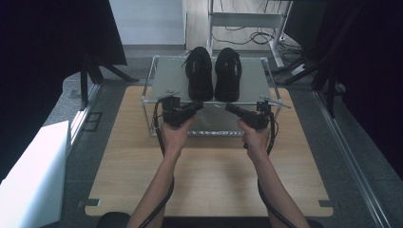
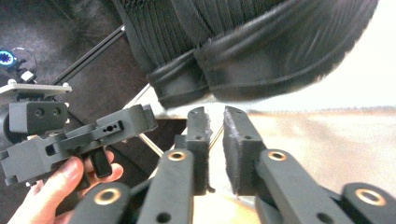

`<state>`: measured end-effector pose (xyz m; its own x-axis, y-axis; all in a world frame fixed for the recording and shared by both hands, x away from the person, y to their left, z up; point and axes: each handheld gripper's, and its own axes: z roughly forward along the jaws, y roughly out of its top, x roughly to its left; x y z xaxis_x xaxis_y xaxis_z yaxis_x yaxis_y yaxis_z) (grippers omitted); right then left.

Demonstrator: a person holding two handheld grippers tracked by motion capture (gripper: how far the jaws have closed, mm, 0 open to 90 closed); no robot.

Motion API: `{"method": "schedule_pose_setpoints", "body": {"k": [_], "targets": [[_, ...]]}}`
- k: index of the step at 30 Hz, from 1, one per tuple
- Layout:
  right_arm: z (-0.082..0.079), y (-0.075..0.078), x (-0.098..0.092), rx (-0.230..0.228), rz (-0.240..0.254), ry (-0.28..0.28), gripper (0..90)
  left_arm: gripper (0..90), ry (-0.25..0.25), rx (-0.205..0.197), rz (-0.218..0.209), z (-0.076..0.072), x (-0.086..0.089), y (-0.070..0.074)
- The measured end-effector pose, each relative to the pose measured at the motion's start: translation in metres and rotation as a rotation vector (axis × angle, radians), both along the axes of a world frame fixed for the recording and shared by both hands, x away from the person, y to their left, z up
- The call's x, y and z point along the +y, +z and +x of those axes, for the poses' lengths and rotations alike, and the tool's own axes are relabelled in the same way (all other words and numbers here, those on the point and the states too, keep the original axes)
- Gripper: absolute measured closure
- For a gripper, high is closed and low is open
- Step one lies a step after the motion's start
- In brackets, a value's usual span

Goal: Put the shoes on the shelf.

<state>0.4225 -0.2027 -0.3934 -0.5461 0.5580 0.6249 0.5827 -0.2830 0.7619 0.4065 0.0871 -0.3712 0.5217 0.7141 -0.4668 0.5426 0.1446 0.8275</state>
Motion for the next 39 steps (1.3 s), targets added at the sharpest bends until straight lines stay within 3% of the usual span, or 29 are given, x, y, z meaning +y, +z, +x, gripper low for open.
{"method": "schedule_pose_setpoints", "body": {"k": [1,3,5,6,12,16,21,27,30,39], "targets": [[0.0,0.0,0.0,0.0,0.0,0.0,78.5,69.5,-0.007,0.004,0.007,-0.001,0.0,-0.001],[-0.005,-0.002,-0.004,-0.004,-0.002,0.009,70.0,57.7,-0.003,0.009,0.015,-0.004,0.0,-0.002],[-0.006,-0.002,-0.005,-0.004,-0.004,0.011,66.8,54.3,0.0,0.011,0.017,-0.007,0.002,-0.003],[-0.009,-0.003,-0.009,-0.013,-0.009,0.01,61.1,47.7,-0.001,0.01,0.02,-0.011,0.004,-0.004],[-0.018,-0.004,-0.017,-0.032,-0.011,0.026,52.1,31.9,-0.005,0.012,0.041,-0.02,0.01,-0.008],[-0.024,-0.005,-0.02,-0.044,-0.036,0.038,47.7,28.5,0.002,0.016,0.034,-0.029,0.018,-0.012],[-0.035,-0.005,-0.022,-0.081,-0.102,0.065,39.8,19.1,-0.002,0.005,0.078,-0.04,0.025,-0.016],[-0.042,-0.006,-0.024,-0.091,-0.14,0.079,31.5,14.2,0.004,0.002,0.161,-0.052,0.028,-0.022],[-0.047,-0.008,-0.025,-0.107,-0.206,0.093,24.7,12.5,0.011,-0.001,0.19,-0.057,0.031,-0.024],[-0.063,-0.012,-0.034,-0.129,-0.311,0.1,14.4,5.5,0.018,-0.029,0.285,-0.074,0.036,-0.026]]}}
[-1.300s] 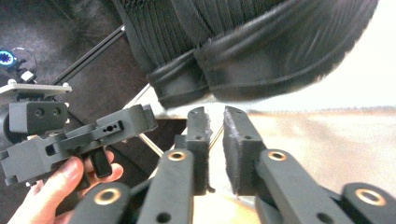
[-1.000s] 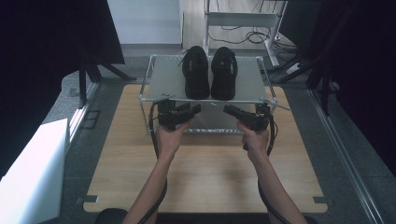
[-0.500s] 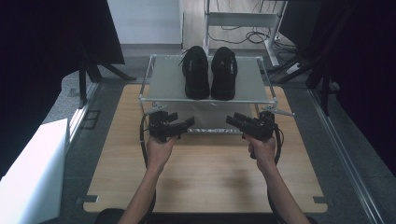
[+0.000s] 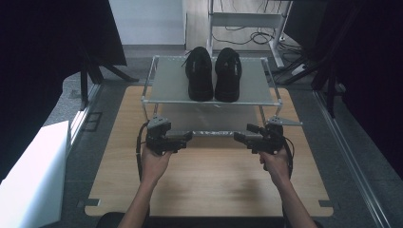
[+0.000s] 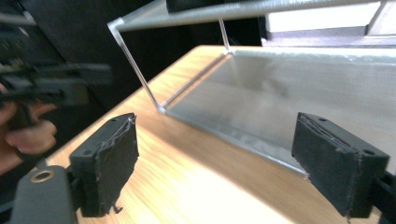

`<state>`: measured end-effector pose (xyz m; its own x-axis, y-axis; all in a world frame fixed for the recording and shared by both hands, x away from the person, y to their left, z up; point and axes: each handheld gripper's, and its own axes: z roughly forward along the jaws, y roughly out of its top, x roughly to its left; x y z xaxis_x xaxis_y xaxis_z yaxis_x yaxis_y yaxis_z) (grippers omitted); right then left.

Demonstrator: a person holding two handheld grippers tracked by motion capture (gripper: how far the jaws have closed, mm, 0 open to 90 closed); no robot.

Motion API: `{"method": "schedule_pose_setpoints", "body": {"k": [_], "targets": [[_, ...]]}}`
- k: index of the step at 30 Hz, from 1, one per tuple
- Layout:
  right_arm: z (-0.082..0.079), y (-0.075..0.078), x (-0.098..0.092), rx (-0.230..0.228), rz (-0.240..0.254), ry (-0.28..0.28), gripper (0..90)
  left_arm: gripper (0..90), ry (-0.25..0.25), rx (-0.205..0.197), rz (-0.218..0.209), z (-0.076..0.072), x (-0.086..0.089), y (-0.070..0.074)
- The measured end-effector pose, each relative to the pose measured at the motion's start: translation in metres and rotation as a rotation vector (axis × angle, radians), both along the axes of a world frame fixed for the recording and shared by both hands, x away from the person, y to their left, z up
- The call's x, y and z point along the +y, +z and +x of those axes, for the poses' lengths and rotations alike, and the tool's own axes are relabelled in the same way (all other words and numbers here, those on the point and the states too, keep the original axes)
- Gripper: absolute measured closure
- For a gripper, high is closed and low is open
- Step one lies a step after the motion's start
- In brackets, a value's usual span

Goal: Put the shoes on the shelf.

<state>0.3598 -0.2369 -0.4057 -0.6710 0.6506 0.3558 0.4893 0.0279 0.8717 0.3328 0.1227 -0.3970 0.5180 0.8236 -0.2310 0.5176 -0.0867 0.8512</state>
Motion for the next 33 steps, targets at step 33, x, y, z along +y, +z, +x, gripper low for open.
{"method": "schedule_pose_setpoints", "body": {"k": [33], "targets": [[-0.059,-0.021,-0.056,-0.016,-0.26,-0.028,0.6,0.0,-0.005,-0.051,0.161,-0.059,0.039,-0.026]]}}
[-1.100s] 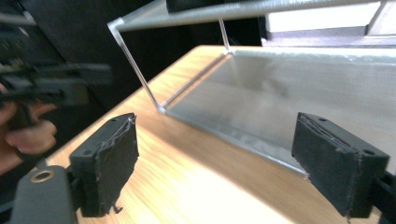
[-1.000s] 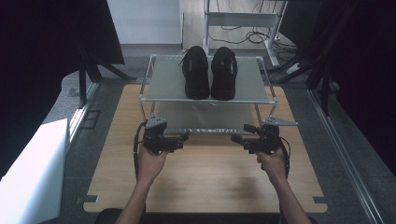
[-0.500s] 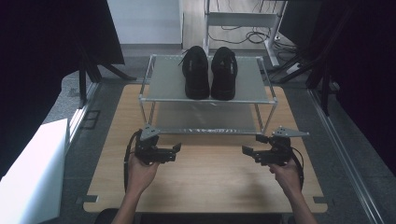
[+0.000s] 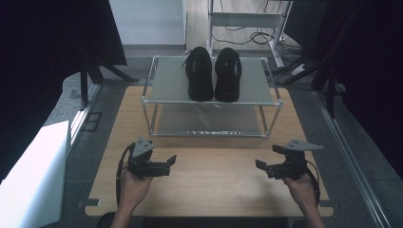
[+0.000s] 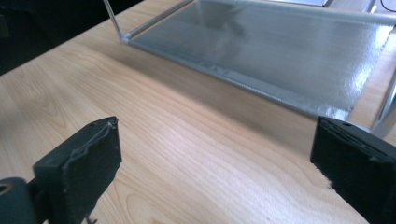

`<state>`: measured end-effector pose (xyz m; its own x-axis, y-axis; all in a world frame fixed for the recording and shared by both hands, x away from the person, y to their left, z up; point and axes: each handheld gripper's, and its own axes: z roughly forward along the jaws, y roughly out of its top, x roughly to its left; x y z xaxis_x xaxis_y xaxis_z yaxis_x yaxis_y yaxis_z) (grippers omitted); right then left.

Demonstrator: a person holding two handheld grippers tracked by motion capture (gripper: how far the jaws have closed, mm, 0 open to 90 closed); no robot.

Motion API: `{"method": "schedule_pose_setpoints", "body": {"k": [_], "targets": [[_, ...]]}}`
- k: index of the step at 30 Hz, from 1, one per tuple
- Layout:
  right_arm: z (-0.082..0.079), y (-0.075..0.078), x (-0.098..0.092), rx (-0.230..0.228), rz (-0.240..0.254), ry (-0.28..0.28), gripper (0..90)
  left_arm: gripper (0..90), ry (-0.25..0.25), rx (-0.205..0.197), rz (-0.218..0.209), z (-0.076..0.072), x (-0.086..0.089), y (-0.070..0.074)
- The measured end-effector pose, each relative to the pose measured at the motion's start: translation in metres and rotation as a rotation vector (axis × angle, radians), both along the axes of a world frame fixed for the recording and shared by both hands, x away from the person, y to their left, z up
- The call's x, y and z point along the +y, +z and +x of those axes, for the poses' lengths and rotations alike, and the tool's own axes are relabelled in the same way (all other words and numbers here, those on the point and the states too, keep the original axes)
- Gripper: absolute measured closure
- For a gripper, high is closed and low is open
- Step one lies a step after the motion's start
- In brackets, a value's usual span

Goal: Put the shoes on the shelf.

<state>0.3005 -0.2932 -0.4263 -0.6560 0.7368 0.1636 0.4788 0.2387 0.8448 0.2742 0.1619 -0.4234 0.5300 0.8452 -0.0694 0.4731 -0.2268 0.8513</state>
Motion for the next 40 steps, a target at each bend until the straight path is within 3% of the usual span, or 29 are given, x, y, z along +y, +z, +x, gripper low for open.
{"method": "schedule_pose_setpoints", "body": {"k": [9,14,21,25,30,40], "targets": [[-0.007,-0.023,0.001,0.019,-0.019,-0.014,0.0,0.0,0.001,0.014,0.047,-0.009,-0.001,-0.029],[-0.008,-0.037,0.004,0.025,-0.065,-0.02,0.0,0.0,0.007,0.025,0.063,-0.011,-0.004,-0.042],[-0.011,-0.052,0.005,0.028,-0.116,-0.029,0.0,0.0,-0.001,0.071,0.096,-0.016,-0.008,-0.062],[-0.011,-0.061,0.006,0.037,-0.161,-0.023,0.0,0.0,-0.01,0.107,0.17,-0.015,-0.015,-0.073],[-0.012,-0.07,0.008,0.046,-0.216,-0.012,0.0,0.0,-0.023,0.137,0.245,-0.015,-0.025,-0.081],[-0.011,-0.08,0.015,0.09,-0.284,0.021,0.0,0.0,-0.028,0.167,0.261,-0.014,-0.028,-0.085]]}}
